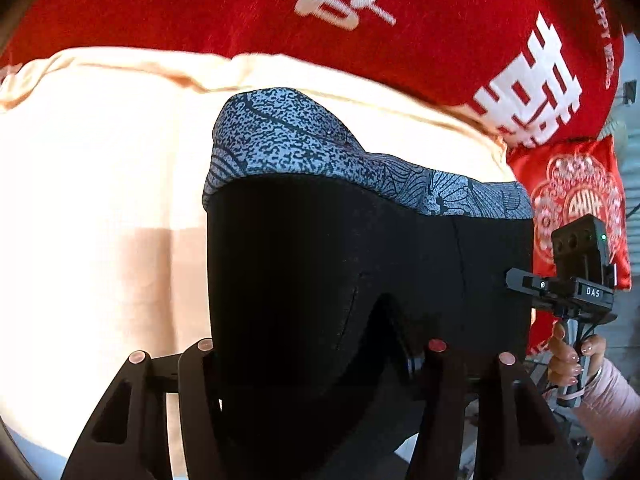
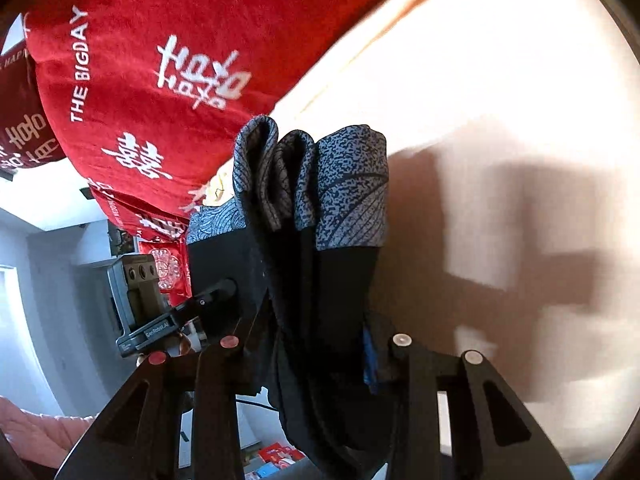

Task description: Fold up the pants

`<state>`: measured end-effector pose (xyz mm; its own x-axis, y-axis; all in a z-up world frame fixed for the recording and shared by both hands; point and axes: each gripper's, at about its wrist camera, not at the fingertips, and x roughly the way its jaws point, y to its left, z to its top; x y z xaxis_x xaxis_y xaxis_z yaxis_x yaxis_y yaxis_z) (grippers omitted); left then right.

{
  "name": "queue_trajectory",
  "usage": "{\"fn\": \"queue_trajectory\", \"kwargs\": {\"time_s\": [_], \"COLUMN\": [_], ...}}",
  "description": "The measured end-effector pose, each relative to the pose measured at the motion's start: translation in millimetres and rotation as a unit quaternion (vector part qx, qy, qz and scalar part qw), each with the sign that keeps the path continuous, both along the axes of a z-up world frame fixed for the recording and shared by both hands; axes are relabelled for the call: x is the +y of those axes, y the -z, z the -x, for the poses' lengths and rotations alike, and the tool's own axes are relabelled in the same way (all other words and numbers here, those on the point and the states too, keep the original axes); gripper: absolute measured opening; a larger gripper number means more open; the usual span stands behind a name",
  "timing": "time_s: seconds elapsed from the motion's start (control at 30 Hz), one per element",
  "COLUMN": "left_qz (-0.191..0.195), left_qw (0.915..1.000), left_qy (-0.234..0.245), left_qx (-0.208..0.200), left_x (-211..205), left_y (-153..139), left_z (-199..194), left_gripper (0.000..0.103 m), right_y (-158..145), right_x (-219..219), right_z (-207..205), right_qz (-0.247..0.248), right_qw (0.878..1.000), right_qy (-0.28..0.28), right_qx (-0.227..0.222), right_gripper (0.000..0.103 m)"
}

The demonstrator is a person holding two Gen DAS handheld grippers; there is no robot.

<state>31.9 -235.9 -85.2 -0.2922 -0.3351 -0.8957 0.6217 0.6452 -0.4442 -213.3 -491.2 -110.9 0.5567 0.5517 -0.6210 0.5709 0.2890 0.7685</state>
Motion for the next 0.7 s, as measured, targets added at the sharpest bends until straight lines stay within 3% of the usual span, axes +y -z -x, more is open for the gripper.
{"fn": "queue_trajectory", "kwargs": {"time_s": [0.2,0.27,0.33,0.37,0.43,0.5,0.7], "left_qz": [-0.007,-0.017,-0.018,-0.022,-0.026,-0.033,-0.082], "left_qw": [0.9999,0.9995,0.9988,0.9984,0.9983,0.9977,0.9885], "left_qy": [-0.014,-0.025,-0.029,-0.025,-0.027,-0.027,-0.010], "left_qx": [0.003,-0.009,-0.035,-0.046,-0.044,-0.052,-0.127], "left_x": [30,44,47,48,50,54,57], "left_y": [27,40,43,44,43,39,16], "left_z": [14,11,10,9,8,6,17], "left_gripper": [0.063,0.077,0.098,0.101,0.102,0.102,0.102], "right_y": [13,29,40,43,44,41,14], "right_x": [19,22,20,19,20,22,30], "right_z": [7,7,9,9,9,10,17], "right_qz": [0.037,0.047,0.053,0.056,0.063,0.070,0.120], "right_qw": [0.999,0.997,0.997,0.996,0.996,0.995,0.985], "right_qy": [-0.032,-0.038,-0.030,-0.027,-0.023,-0.016,-0.002], "right_qx": [0.019,0.044,0.053,0.058,0.066,0.076,0.124], "right_gripper": [0.041,0.046,0.056,0.059,0.065,0.065,0.067]}}
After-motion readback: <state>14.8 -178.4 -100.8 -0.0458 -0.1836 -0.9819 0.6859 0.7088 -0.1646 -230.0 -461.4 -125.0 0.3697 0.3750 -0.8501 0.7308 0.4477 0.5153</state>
